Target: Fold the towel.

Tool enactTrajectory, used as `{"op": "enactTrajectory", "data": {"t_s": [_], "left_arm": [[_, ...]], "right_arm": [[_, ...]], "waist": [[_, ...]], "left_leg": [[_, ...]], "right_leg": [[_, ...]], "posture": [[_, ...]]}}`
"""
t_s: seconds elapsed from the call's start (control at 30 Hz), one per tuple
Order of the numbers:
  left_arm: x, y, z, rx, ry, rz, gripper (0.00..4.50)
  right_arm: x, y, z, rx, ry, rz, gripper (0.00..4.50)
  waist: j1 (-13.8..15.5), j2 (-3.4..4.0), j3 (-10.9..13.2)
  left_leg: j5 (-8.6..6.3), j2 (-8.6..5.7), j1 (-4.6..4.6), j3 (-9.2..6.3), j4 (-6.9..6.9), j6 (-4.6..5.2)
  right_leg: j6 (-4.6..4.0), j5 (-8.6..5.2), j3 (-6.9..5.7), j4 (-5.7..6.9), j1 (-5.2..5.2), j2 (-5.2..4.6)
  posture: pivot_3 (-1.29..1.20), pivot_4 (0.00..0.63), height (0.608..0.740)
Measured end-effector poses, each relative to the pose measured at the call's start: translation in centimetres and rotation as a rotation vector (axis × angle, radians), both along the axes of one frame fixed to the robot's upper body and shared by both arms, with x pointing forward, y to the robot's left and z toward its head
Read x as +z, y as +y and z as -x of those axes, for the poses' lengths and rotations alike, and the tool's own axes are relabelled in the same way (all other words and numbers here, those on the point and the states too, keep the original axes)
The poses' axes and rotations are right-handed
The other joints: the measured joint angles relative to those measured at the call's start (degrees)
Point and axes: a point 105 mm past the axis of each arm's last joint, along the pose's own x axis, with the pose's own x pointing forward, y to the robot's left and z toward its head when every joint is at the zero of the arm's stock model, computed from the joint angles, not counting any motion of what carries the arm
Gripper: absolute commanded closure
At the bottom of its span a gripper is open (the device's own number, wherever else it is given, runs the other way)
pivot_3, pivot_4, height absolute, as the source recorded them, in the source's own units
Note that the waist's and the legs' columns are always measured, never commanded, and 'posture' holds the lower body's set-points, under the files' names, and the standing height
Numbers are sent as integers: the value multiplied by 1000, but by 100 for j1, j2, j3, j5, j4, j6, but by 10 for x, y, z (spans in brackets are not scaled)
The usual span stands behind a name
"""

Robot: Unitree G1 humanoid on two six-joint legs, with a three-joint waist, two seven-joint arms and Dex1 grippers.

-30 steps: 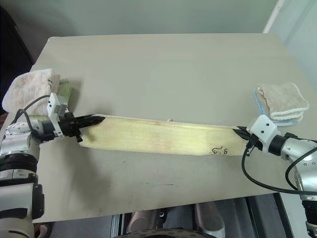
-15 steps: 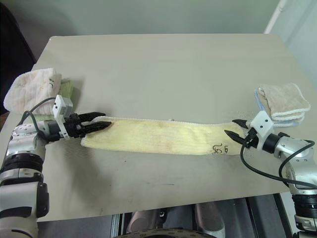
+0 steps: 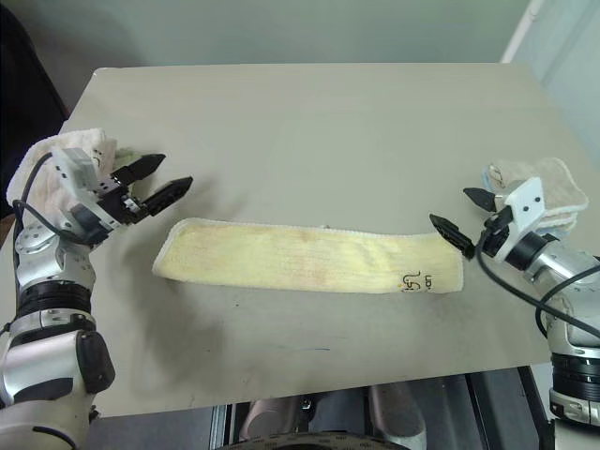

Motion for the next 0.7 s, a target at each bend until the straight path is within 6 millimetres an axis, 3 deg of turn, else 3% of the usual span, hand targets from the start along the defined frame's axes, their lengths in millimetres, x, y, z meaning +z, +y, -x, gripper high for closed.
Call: {"op": "enactTrajectory", "data": {"t_s": [0.13, 0.27, 0.37, 0.5, 0.7], "left_arm": [[13, -26, 22, -233, 73, 68, 0], [16, -64, 46, -464, 178, 82, 0], [8, -88, 67, -592, 240, -9, 0], [-18, -110, 84, -674, 285, -91, 0], [-17, -134, 84, -687, 233, -85, 0]], "right_arm": [[11, 1, 14, 18, 67, -148, 25], [-4, 2, 31, 14, 243, -274, 25], [-19, 10, 52, 63, 433, -356, 25], [-29, 14, 73, 96, 587, -462, 25], [-38, 5, 97, 35, 721, -606, 25]], "waist": [[1, -1, -1], [19, -1, 0], [17, -1, 0], [16, 2, -1], [49, 2, -1]], "left_leg": [[-4, 0, 3, 3, 1, 5], [-6, -1, 3, 5, 1, 7], [-10, -1, 9, 6, -1, 0], [-17, -2, 9, 4, -1, -8], [-29, -2, 7, -7, 0, -12]], "right_leg": [[3, -7, 2, -7, 8, -3], [2, -13, 3, -2, 5, -5], [3, -22, 7, 1, 7, -3], [53, -59, 13, 7, 3, -2], [53, -69, 12, 5, 5, -2]], "posture": [[0, 150, 740], [0, 150, 740], [0, 150, 740], [0, 150, 740], [0, 150, 740]]}}
